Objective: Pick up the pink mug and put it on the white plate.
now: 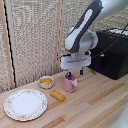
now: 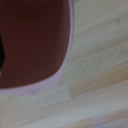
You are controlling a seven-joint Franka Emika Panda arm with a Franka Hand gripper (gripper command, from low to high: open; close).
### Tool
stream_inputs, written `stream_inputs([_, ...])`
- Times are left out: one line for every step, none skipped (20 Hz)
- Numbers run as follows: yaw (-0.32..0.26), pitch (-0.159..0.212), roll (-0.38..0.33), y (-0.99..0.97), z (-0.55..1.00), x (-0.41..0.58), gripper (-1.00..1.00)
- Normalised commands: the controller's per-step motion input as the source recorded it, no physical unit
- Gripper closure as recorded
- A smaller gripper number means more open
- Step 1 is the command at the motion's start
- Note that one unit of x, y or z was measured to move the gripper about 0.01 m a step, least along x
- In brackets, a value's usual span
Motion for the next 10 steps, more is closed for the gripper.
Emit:
stream_inputs([0.068,0.000,0.000,-0.27,-0.32,0.017,-1.00])
stream_inputs([0.068,-0.007,0.000,-0.25,-0.32,0.060,-1.00])
stream_inputs([0.073,-0.029,-0.012,-0.21,-0.32,0.083,-1.00])
stream_inputs([0.081,-0.050,-0.008,-0.21,-0.32,0.083,-1.00])
stream_inputs([0.078,-0.054,-0.004,-0.20,-0.32,0.060,-1.00])
stream_inputs([0.073,-0.047,-0.005,-0.15,-0.31,0.029,-1.00])
stream_inputs([0.061,-0.040,-0.005,-0.10,-0.26,0.000,-1.00])
stream_inputs([0.025,-0.026,-0.009,-0.01,-0.21,0.000,1.00])
stream_inputs([0.004,-0.021,-0.010,0.00,-0.17,0.000,1.00])
stream_inputs([0.000,-0.027,-0.011,0.00,-0.13,0.000,1.00])
